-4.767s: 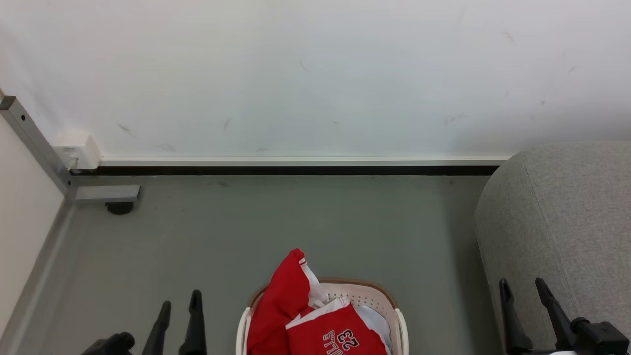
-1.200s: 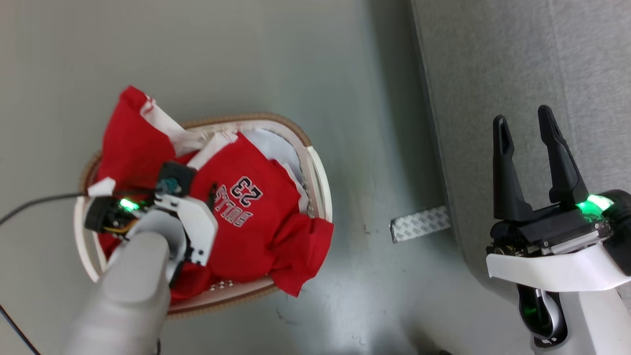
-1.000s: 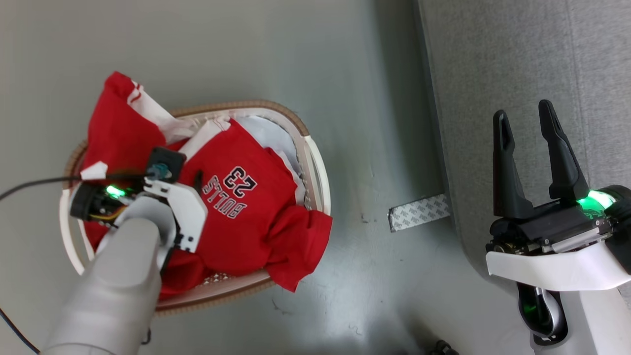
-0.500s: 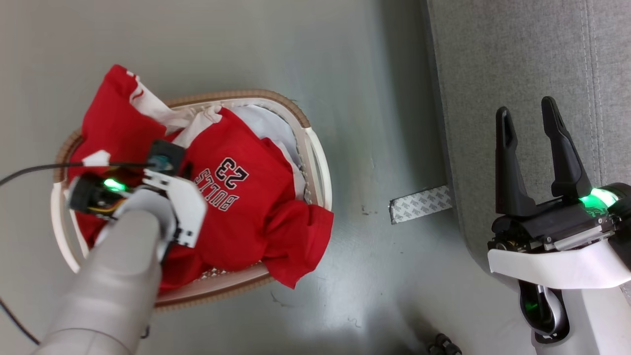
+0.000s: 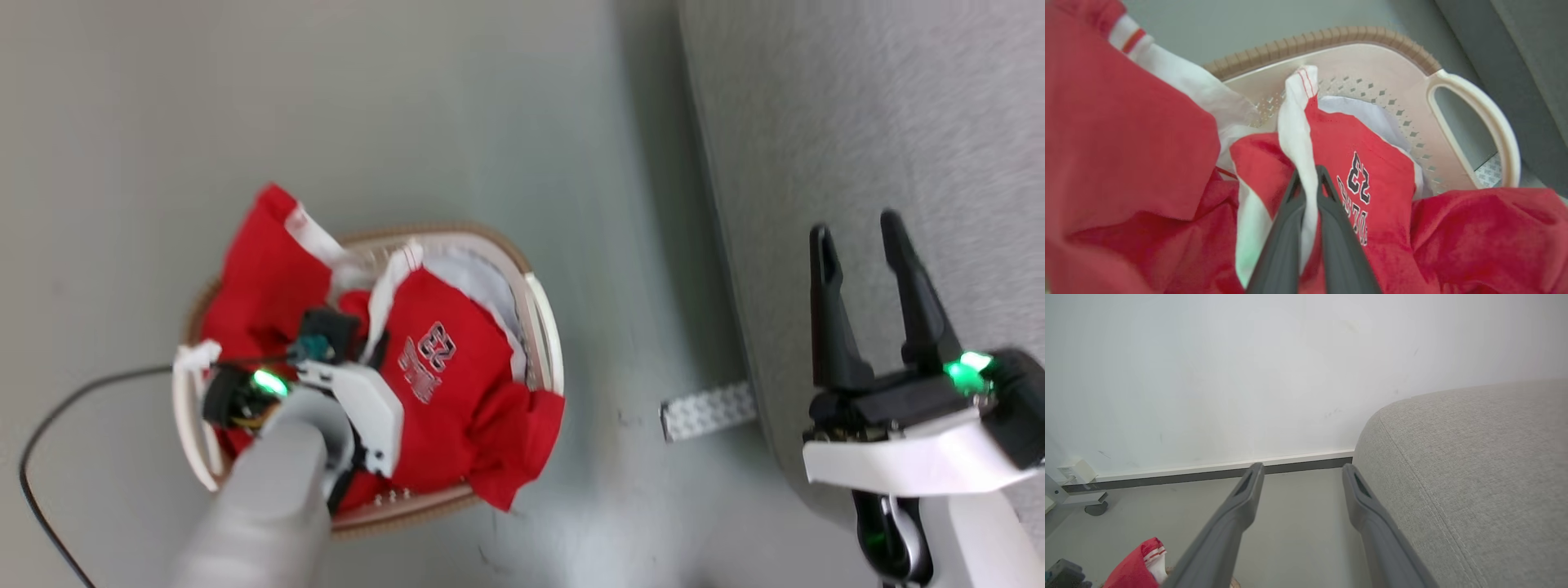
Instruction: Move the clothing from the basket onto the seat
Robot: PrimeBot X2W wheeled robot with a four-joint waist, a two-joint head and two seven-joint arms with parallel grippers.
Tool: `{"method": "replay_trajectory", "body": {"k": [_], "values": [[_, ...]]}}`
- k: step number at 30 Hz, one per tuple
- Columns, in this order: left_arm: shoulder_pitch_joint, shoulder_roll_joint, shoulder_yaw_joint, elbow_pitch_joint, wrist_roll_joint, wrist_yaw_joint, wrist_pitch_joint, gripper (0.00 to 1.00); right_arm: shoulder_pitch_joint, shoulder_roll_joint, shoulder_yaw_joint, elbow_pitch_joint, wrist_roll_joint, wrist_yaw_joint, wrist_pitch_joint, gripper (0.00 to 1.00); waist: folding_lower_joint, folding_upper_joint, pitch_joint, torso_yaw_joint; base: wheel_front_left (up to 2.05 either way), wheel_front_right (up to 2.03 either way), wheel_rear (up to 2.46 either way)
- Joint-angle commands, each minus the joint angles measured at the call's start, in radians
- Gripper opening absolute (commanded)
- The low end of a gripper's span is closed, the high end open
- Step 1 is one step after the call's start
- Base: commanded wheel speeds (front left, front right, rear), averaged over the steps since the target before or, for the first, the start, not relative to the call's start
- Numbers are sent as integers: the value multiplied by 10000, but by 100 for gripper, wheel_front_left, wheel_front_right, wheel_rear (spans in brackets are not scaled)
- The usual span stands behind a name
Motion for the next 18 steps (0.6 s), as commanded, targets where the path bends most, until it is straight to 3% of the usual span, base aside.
{"method": "replay_trajectory", "body": {"k": [1, 10, 18], "values": [[376, -95, 80, -115, -325, -117, -173, 0, 331, -34, -91, 111, -42, -23, 4, 100, 0, 0, -1266, 267, 0, 0, 0], [1613, -353, 21, -927, -1432, -365, -335, 0, 1528, -36, -199, 781, -211, -21, 4, 100, 0, 0, -3808, 589, 0, 0, 0], [2451, -386, -899, -2607, -2676, -363, 78, 0, 2428, -34, -159, 1237, -464, -21, 4, 100, 0, 0, -5467, 738, 0, 0, 0]]}}
